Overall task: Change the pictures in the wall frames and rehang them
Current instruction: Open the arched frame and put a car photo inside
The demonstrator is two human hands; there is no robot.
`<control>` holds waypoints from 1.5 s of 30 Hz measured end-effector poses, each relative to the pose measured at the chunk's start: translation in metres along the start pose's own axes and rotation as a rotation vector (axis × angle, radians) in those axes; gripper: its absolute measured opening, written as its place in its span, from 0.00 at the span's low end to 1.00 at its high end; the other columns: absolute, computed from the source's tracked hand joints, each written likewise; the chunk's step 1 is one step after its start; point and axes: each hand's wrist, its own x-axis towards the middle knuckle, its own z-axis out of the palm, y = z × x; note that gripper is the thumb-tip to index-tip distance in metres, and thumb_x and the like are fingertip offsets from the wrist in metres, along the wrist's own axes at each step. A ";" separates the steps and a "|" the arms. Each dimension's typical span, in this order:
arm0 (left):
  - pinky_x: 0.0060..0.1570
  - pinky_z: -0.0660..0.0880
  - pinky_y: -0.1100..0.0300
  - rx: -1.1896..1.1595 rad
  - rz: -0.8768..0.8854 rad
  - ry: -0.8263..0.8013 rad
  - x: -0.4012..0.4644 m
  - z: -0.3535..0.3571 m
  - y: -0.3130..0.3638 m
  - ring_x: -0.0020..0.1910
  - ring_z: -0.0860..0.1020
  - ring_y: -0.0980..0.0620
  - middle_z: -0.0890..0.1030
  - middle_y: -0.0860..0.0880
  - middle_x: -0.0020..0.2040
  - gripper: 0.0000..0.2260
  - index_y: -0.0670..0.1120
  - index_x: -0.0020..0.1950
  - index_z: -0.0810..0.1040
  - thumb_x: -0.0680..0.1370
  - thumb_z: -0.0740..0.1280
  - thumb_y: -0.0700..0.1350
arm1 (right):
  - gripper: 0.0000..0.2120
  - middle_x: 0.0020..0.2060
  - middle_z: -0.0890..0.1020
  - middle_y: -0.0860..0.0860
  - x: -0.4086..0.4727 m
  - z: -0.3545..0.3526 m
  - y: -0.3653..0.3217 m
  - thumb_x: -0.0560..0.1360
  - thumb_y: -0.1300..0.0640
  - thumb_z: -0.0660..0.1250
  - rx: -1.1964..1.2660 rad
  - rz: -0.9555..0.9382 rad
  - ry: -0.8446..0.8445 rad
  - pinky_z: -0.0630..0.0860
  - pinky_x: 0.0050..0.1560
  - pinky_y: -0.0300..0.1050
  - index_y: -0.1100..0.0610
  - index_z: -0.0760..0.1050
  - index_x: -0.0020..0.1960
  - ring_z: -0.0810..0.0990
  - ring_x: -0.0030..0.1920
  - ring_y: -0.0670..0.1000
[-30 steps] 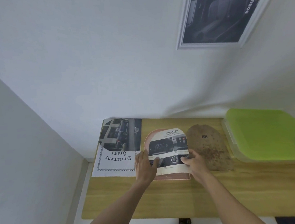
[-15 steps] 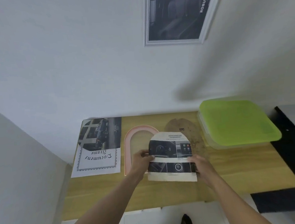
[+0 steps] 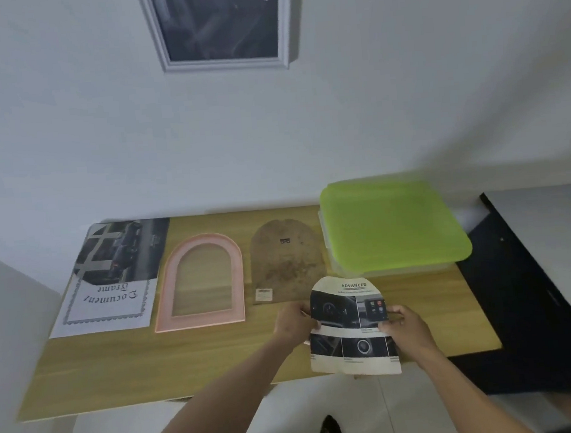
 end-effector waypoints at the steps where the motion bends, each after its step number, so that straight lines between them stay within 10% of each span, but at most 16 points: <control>1: 0.40 0.83 0.46 0.030 0.004 0.003 0.003 0.014 0.003 0.41 0.84 0.44 0.84 0.42 0.44 0.09 0.47 0.37 0.77 0.70 0.71 0.33 | 0.14 0.47 0.83 0.49 0.005 -0.009 0.007 0.74 0.62 0.70 -0.025 0.003 0.006 0.77 0.35 0.42 0.52 0.74 0.57 0.84 0.42 0.48; 10: 0.38 0.73 0.55 0.358 0.003 0.122 0.011 0.089 0.026 0.48 0.79 0.44 0.79 0.43 0.53 0.11 0.41 0.55 0.74 0.74 0.69 0.39 | 0.18 0.51 0.80 0.52 0.044 -0.049 0.043 0.77 0.54 0.66 -0.392 -0.063 0.095 0.75 0.41 0.45 0.55 0.72 0.65 0.81 0.48 0.52; 19: 0.61 0.73 0.47 1.087 0.586 0.073 0.011 0.114 0.006 0.67 0.69 0.39 0.67 0.39 0.70 0.28 0.39 0.72 0.66 0.77 0.67 0.52 | 0.24 0.62 0.76 0.57 0.048 -0.028 0.058 0.74 0.49 0.70 -0.796 -0.423 0.157 0.79 0.49 0.52 0.52 0.74 0.69 0.76 0.58 0.60; 45: 0.65 0.70 0.46 0.954 0.624 0.121 0.003 0.076 -0.002 0.71 0.65 0.43 0.64 0.42 0.73 0.24 0.43 0.72 0.67 0.80 0.64 0.52 | 0.23 0.53 0.78 0.56 0.040 -0.019 0.032 0.67 0.51 0.75 -0.761 -0.641 0.241 0.79 0.45 0.51 0.58 0.77 0.59 0.79 0.49 0.58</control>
